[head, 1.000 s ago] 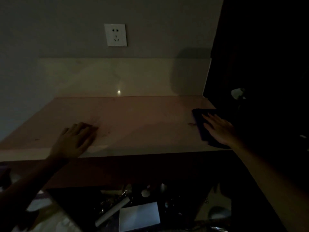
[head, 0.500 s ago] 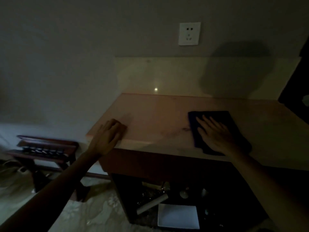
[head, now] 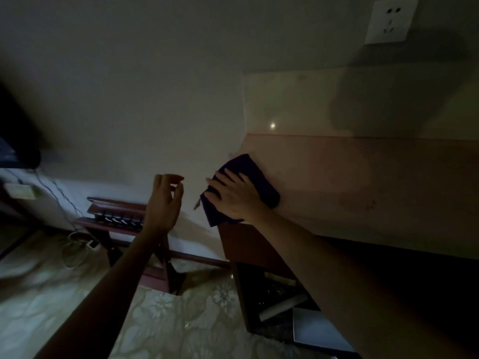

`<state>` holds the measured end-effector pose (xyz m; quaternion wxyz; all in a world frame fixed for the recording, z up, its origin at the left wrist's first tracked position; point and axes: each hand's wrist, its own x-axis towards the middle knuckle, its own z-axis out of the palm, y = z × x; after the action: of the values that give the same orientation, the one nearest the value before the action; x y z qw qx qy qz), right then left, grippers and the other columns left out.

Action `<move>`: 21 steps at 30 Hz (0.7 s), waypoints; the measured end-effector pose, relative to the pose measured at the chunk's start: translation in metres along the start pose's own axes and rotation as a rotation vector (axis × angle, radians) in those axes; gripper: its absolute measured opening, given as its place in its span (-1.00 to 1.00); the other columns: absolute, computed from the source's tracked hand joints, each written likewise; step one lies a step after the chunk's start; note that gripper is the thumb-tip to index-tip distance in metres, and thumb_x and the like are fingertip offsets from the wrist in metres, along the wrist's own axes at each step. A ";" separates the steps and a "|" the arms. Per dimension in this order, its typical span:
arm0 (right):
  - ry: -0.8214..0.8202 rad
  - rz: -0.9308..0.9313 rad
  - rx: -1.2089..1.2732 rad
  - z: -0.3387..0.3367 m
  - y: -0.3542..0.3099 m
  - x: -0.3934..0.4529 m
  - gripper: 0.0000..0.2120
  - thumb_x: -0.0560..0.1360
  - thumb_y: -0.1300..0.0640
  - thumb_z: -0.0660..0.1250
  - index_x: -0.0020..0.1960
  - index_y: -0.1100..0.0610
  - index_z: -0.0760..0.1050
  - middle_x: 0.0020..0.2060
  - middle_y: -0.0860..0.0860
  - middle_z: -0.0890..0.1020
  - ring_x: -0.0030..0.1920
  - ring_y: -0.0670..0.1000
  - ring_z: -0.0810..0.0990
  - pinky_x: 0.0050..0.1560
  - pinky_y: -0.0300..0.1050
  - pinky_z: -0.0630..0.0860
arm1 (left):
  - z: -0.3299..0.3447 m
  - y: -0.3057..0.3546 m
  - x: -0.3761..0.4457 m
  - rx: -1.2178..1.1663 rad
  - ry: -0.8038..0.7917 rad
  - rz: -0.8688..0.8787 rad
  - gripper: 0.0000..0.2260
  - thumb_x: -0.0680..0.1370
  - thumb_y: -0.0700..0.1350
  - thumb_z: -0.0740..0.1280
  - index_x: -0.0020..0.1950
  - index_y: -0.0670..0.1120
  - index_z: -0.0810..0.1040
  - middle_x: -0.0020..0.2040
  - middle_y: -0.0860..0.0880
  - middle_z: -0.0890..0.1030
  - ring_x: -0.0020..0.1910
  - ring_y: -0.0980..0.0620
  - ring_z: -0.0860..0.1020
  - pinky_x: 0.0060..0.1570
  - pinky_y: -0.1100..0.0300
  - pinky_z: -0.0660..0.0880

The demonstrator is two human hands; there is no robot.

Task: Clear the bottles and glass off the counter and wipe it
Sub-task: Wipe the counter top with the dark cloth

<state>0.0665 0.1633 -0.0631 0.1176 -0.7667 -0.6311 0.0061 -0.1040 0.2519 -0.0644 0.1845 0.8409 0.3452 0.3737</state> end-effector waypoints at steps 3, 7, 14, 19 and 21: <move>-0.013 -0.094 -0.055 -0.001 0.009 -0.011 -0.39 0.56 -0.33 -0.13 0.54 -0.11 0.08 0.56 -0.07 0.10 0.56 0.04 0.01 0.50 0.13 0.00 | 0.011 0.010 -0.002 -0.014 0.022 0.020 -0.76 0.66 -0.06 0.15 0.25 -0.15 0.44 0.21 -0.11 0.40 0.02 0.03 0.51 -0.12 0.08 0.52; -0.014 -0.244 -0.129 -0.007 0.038 -0.039 -0.37 0.55 -0.33 0.01 0.55 -0.12 0.04 0.57 -0.07 0.08 0.56 0.02 0.03 0.50 0.10 0.03 | 0.042 0.051 -0.004 -0.033 0.008 0.126 -0.79 0.66 -0.07 0.15 0.22 -0.14 0.43 0.19 -0.09 0.39 -0.05 0.03 0.55 -0.24 0.18 0.48; -0.048 -0.203 -0.066 -0.035 0.132 -0.113 -0.35 0.54 -0.34 0.02 0.55 -0.15 0.00 0.57 -0.10 0.02 0.57 -0.02 -0.03 0.50 0.05 -0.06 | 0.104 0.143 -0.010 -0.086 -0.014 0.301 -0.80 0.66 -0.14 0.17 0.23 -0.18 0.43 0.18 -0.11 0.38 0.01 -0.05 0.55 -0.12 -0.01 0.54; -0.008 0.047 -0.072 -0.081 0.270 -0.209 -0.40 0.54 -0.35 -0.15 0.54 -0.22 -0.01 0.57 -0.14 0.05 0.56 -0.05 0.00 0.52 0.06 0.01 | 0.161 0.211 -0.019 -0.137 -0.072 0.341 -0.82 0.65 -0.04 0.17 0.20 -0.04 0.44 0.18 -0.08 0.40 0.02 -0.02 0.53 -0.10 -0.05 0.54; 0.001 0.193 -0.080 -0.100 0.330 -0.254 -0.41 0.54 -0.35 -0.15 0.54 -0.23 -0.01 0.56 -0.14 0.05 0.56 -0.05 0.00 0.53 0.05 0.01 | 0.187 0.239 -0.027 -0.143 -0.140 0.379 -0.77 0.61 0.05 0.13 0.19 0.02 0.44 0.18 -0.06 0.40 0.03 -0.02 0.55 -0.11 0.01 0.53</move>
<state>0.3491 -0.1584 -0.0630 0.0861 -0.8281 -0.5538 -0.0080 0.1307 0.0569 -0.0640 0.1936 0.8995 0.1399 0.3658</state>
